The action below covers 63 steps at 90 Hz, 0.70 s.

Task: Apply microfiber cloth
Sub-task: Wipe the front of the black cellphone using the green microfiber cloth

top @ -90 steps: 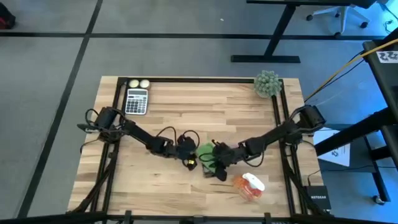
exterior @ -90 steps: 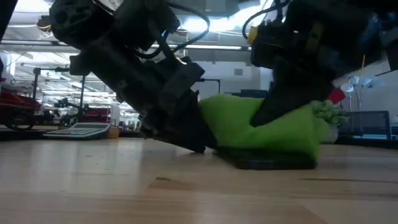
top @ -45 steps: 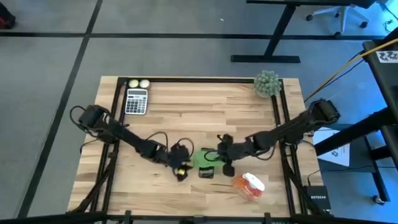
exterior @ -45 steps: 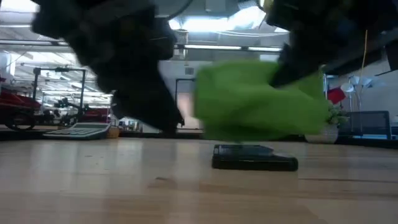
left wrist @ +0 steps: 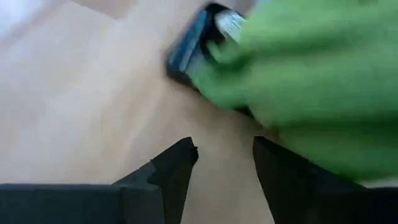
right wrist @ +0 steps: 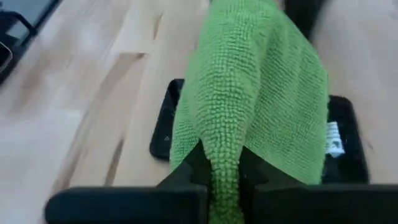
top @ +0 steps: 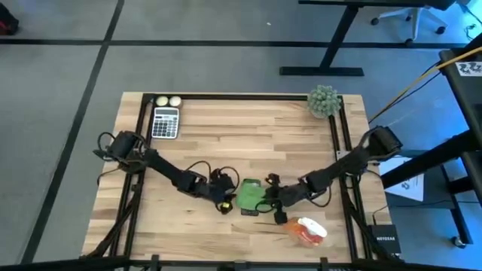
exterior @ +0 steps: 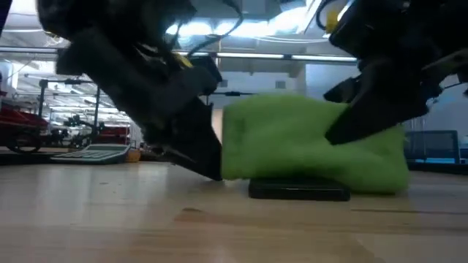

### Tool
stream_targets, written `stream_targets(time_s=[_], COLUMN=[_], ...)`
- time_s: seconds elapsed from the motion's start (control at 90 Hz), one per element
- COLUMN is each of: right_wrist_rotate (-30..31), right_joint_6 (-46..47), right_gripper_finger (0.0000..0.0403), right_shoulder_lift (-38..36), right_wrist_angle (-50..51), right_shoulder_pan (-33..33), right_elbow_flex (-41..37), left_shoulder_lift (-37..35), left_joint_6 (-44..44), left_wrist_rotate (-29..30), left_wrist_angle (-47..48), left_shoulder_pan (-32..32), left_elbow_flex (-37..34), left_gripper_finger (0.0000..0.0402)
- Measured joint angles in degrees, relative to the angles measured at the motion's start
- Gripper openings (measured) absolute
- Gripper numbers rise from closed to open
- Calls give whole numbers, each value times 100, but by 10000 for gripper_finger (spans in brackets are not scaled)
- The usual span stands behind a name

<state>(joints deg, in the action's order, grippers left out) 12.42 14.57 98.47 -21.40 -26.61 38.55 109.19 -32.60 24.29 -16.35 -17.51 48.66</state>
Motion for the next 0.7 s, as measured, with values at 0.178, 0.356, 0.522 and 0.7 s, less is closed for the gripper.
stream_targets(time_s=[0.178,0.356,0.522,0.7], right_wrist_rotate=[5,9,433,1031], right_joint_6=[-764,-1258,-1861,-1777], right_gripper_finger=[5,5,5,5], right_shoulder_lift=[699,1025,442,-485], right_wrist_angle=[-781,-700,666,2283], right_shoulder_pan=[48,201,186,214], right_elbow_flex=[345,986,1524,1748], left_shoulder_lift=[21,-61,-907,-1701], left_joint_6=[445,392,-349,-929], left_wrist_rotate=[55,-771,-1078,-423], left_wrist_angle=[-414,-395,720,1627], left_shoulder_pan=[416,692,545,-276], left_elbow_flex=[-11,-11,-8,1], left_gripper_finger=[156,156,156,156])
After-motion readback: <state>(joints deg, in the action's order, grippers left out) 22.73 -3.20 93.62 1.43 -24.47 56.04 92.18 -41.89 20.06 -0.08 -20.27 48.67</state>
